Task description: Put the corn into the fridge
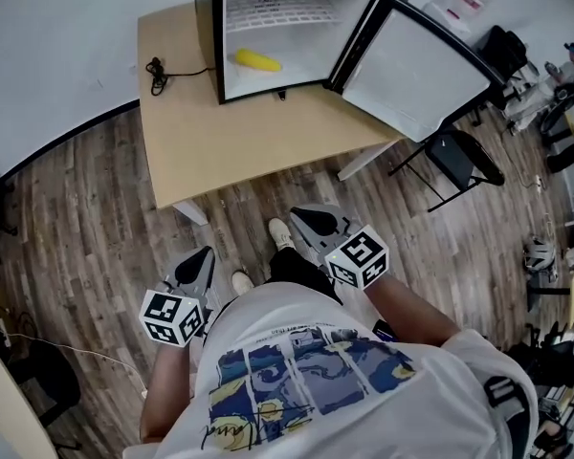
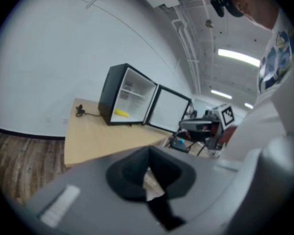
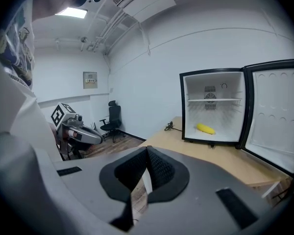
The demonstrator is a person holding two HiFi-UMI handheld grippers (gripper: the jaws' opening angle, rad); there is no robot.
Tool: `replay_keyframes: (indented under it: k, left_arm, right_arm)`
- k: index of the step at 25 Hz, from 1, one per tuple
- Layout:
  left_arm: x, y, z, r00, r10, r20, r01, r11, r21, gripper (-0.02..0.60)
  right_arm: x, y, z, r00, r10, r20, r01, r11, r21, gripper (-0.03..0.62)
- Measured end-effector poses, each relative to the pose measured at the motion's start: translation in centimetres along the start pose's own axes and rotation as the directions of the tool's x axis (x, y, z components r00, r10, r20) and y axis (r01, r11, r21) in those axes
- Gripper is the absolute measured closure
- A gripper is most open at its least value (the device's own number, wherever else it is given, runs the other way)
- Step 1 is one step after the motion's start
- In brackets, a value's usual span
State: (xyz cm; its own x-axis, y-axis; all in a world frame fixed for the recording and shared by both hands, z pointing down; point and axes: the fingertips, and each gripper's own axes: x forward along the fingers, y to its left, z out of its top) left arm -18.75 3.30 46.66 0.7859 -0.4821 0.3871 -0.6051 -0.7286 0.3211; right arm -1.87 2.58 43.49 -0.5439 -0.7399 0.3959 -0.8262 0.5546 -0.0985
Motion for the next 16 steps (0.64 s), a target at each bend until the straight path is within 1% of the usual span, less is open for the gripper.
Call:
replay_keyframes:
  k: [5, 9, 12, 16]
  left_arm:
    - [1.5, -0.9, 0.0, 1.0, -0.013, -0.001, 0.013, 1.0, 0.01, 0.572]
    - [2.8, -1.9, 0.4, 1.0, 0.004, 0.0, -0.004, 1.0, 0.023, 0.572]
    - [4.6, -3.3, 0.9, 1.0, 0.017, -0.003, -0.017, 0.999, 0.028, 0.572]
    - [8.3, -6.3, 2.6, 1.0, 0.023, 0.0, -0.023, 0.999, 0.037, 0.572]
  right_arm:
    - [-1.2, -0.6, -0.6, 1.0, -0.002, -0.011, 0.002, 1.0, 0.003, 0.583]
    - [-2.3, -1.7, -0.6, 1.0, 0.011, 0.012, -0.011, 1.0, 0.004, 0.583]
    - [-3.9, -3.2, -0.7, 1.0, 0.021, 0.023, -0.021, 1.0, -0.016, 0.583]
    - [-6.8, -6.2, -0.8, 0.999, 0.024, 0.027, -0.023, 0.999, -0.035, 0.583]
